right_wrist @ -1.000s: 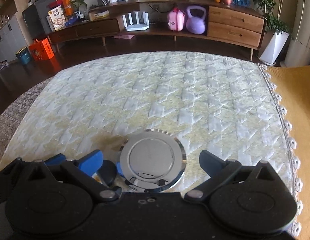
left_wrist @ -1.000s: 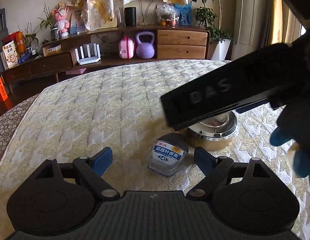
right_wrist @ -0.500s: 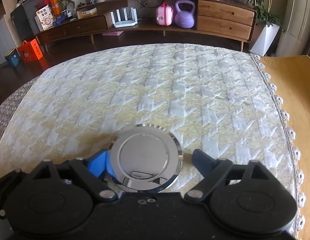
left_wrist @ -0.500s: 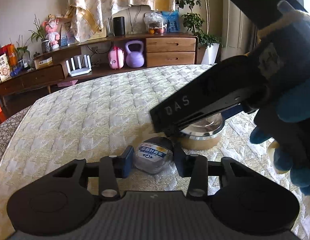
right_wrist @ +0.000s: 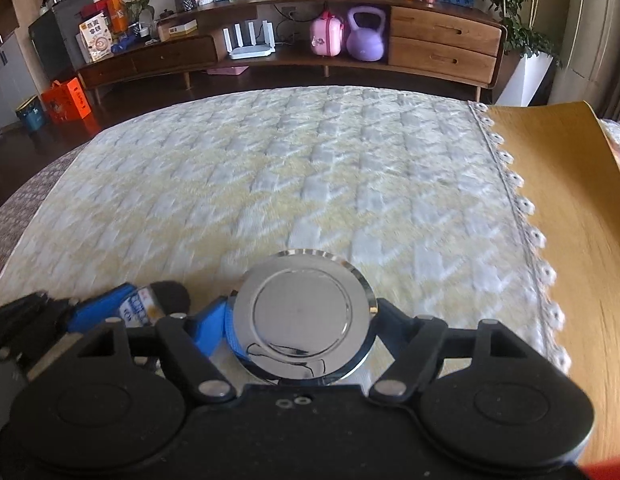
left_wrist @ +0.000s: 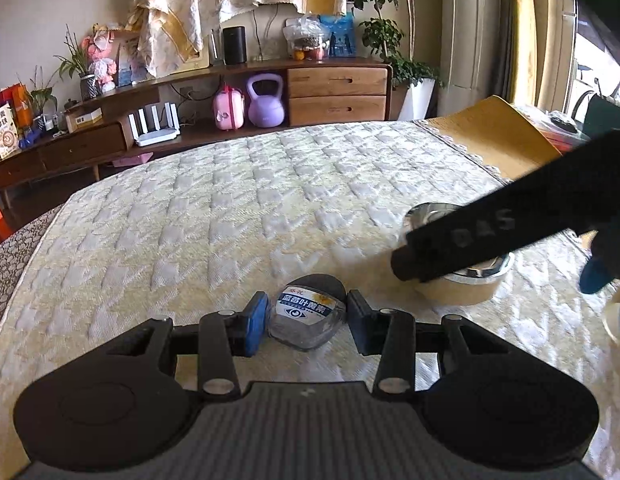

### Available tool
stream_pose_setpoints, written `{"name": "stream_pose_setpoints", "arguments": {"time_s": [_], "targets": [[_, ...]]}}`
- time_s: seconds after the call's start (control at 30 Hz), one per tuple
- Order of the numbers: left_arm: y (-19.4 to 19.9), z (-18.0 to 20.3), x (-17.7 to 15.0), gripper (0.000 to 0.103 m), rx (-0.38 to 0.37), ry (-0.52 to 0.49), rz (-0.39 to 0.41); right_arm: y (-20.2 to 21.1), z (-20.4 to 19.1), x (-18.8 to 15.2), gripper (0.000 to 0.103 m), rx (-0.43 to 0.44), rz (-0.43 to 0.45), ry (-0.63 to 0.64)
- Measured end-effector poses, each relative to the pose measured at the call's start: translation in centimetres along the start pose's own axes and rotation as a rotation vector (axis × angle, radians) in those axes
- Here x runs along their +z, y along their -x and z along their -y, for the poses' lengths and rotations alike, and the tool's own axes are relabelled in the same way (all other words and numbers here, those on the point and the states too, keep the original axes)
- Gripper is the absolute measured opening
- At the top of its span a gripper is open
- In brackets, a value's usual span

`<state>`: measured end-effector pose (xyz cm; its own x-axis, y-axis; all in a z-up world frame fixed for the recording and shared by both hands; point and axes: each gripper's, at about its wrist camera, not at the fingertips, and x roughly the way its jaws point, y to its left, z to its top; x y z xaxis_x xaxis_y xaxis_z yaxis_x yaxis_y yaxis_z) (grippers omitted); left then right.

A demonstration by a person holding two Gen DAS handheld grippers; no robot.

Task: Organize rigid objects
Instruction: 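Grasp the blue-labelled small jar with the left tool while the right tool grasps the round silver-lidded tin, then carry the small jar in the left tool while the right tool carries the round tin into the red tin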

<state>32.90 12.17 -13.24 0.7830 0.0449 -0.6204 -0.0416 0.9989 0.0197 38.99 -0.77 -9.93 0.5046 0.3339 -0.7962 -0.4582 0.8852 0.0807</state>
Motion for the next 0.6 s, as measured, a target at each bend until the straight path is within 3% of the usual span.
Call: {"name": "stream_pose_setpoints", "arguments": {"time_s": [0.6], "targets": [[9.5, 5.3, -0.9, 0.042, -0.069, -0.011, -0.021, 12.1, 2.1, -6.2, 0.076, 0.068, 0.042, -0.019]]}}
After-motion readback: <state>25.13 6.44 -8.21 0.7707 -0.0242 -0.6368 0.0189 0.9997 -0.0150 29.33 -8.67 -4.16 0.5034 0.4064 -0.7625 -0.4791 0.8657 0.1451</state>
